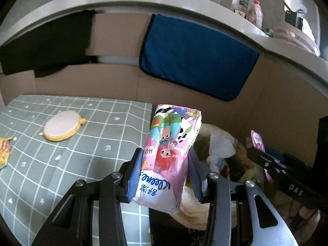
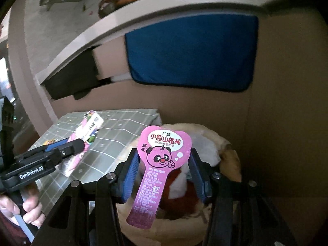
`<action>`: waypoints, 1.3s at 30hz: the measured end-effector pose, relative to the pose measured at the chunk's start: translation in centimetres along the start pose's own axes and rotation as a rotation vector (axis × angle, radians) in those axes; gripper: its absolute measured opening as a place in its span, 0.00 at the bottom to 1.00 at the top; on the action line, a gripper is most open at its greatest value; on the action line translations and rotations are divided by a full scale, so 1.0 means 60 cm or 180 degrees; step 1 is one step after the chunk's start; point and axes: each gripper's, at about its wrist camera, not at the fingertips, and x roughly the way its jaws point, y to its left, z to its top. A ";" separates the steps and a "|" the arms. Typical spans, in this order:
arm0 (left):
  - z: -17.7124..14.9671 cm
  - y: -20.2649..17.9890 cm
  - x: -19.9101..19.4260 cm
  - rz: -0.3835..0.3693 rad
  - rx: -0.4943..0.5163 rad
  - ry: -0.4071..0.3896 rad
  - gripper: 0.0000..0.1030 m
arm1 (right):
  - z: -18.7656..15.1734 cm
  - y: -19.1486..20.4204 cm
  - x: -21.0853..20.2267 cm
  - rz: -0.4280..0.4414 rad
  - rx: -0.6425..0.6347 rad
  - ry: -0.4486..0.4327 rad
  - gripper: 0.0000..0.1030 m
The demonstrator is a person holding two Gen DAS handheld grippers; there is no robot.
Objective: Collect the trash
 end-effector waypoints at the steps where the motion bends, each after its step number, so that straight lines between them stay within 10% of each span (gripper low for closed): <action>1: 0.000 0.000 0.008 -0.0019 -0.0005 0.0019 0.42 | -0.002 -0.005 0.005 -0.0018 0.0020 0.0017 0.44; 15: -0.004 -0.036 0.141 -0.0521 -0.0161 0.0597 0.42 | -0.024 -0.059 0.044 -0.0182 0.0205 0.0125 0.44; 27: -0.018 -0.041 0.166 -0.0661 0.0016 0.0614 0.42 | -0.035 -0.081 0.059 -0.0157 0.0307 0.0199 0.44; 39: 0.015 0.003 0.135 -0.0971 -0.0494 0.0562 0.54 | -0.030 -0.072 0.063 -0.0139 0.0238 0.0240 0.44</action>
